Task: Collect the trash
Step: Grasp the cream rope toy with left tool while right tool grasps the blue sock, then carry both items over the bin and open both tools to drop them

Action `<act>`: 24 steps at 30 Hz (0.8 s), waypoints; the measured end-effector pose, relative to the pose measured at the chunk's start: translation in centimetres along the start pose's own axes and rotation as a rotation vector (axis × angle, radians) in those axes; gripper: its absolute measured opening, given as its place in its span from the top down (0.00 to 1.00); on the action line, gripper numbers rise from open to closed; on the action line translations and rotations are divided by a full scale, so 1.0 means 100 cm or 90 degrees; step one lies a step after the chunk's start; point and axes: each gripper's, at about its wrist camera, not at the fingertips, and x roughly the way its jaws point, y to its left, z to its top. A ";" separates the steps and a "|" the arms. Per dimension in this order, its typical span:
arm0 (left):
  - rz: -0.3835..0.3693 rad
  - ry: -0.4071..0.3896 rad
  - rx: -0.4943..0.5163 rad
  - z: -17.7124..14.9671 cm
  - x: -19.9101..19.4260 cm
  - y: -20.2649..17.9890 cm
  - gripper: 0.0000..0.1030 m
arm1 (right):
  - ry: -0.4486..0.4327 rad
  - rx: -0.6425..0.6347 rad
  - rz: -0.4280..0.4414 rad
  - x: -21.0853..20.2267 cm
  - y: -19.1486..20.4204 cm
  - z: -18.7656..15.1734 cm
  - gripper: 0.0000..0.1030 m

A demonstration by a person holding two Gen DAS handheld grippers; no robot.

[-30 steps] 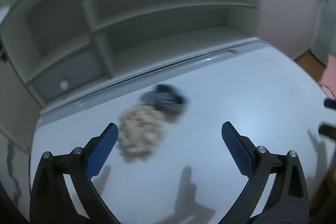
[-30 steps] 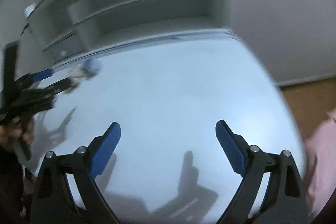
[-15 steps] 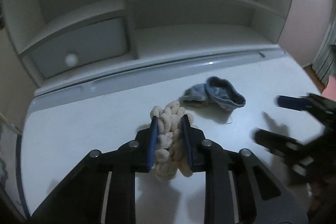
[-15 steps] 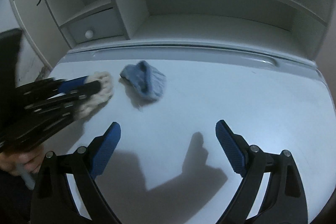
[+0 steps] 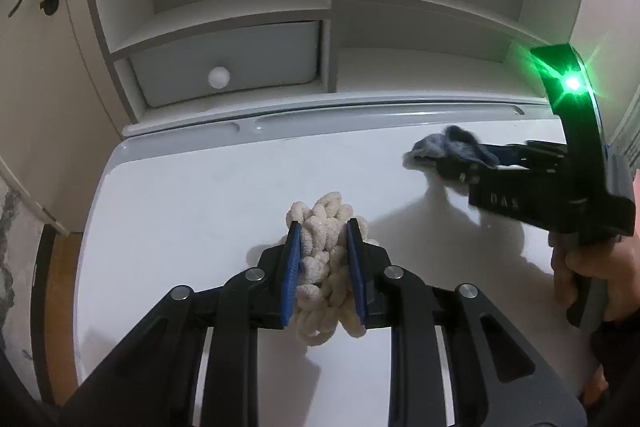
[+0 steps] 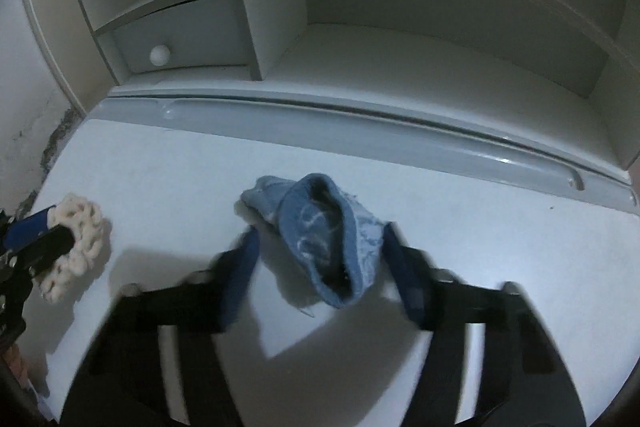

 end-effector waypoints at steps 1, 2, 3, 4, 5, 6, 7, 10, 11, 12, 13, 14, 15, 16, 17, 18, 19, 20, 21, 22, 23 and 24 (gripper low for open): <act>-0.004 0.000 0.003 -0.001 -0.002 -0.005 0.79 | -0.003 0.005 0.001 -0.005 -0.002 -0.002 0.71; -0.008 -0.003 0.008 -0.003 -0.006 -0.011 0.79 | -0.011 0.006 0.000 -0.010 -0.004 -0.005 0.71; -0.011 -0.006 0.013 -0.003 -0.008 -0.017 0.79 | -0.021 0.006 -0.004 -0.021 -0.008 -0.010 0.71; -0.017 -0.010 0.022 -0.005 -0.012 -0.025 0.79 | -0.027 0.009 -0.005 -0.029 -0.013 -0.015 0.71; -0.024 -0.013 0.030 -0.006 -0.015 -0.035 0.79 | -0.034 0.015 -0.004 -0.040 -0.019 -0.021 0.71; -0.032 -0.015 0.036 -0.006 -0.017 -0.044 0.79 | -0.044 0.025 -0.009 -0.054 -0.029 -0.030 0.71; -0.047 -0.017 0.044 -0.007 -0.019 -0.057 0.79 | -0.052 0.032 -0.016 -0.067 -0.038 -0.038 0.71; -0.086 -0.025 0.079 -0.011 -0.027 -0.103 0.79 | -0.074 0.067 -0.042 -0.109 -0.074 -0.073 0.71; -0.102 -0.025 0.095 -0.012 -0.030 -0.122 0.79 | -0.078 0.079 -0.055 -0.123 -0.087 -0.086 0.71; -0.118 -0.026 0.108 -0.014 -0.032 -0.138 0.79 | -0.084 0.094 -0.075 -0.141 -0.105 -0.103 0.71; -0.139 -0.026 0.127 -0.016 -0.035 -0.160 0.79 | -0.089 0.108 -0.090 -0.154 -0.120 -0.116 0.71; -0.160 -0.028 0.147 -0.019 -0.037 -0.183 0.79 | -0.096 0.131 -0.112 -0.174 -0.141 -0.138 0.71; -0.183 -0.030 0.171 -0.023 -0.041 -0.210 0.79 | -0.100 0.146 -0.126 -0.187 -0.154 -0.150 0.71; -0.199 -0.032 0.185 -0.025 -0.044 -0.227 0.79 | -0.105 0.165 -0.143 -0.201 -0.169 -0.166 0.71; -0.224 -0.035 0.205 -0.030 -0.049 -0.251 0.79 | -0.112 0.192 -0.171 -0.221 -0.190 -0.191 0.71; -0.245 -0.036 0.221 -0.034 -0.053 -0.272 0.79 | -0.117 0.210 -0.188 -0.233 -0.199 -0.206 0.71; -0.269 -0.035 0.242 -0.041 -0.057 -0.297 0.79 | -0.123 0.238 -0.213 -0.251 -0.217 -0.230 0.71; -0.295 -0.036 0.265 -0.048 -0.062 -0.323 0.79 | -0.127 0.257 -0.228 -0.261 -0.229 -0.246 0.71; -0.313 -0.036 0.282 -0.054 -0.066 -0.342 0.79 | -0.131 0.287 -0.250 -0.279 -0.246 -0.270 0.71; -0.337 -0.035 0.304 -0.063 -0.070 -0.367 0.79 | -0.133 0.308 -0.267 -0.291 -0.257 -0.288 0.71; -0.361 -0.033 0.326 -0.073 -0.075 -0.391 0.79 | -0.133 0.330 -0.285 -0.302 -0.269 -0.308 0.71; -0.380 -0.033 0.344 -0.081 -0.078 -0.410 0.79 | -0.131 0.359 -0.304 -0.313 -0.281 -0.332 0.71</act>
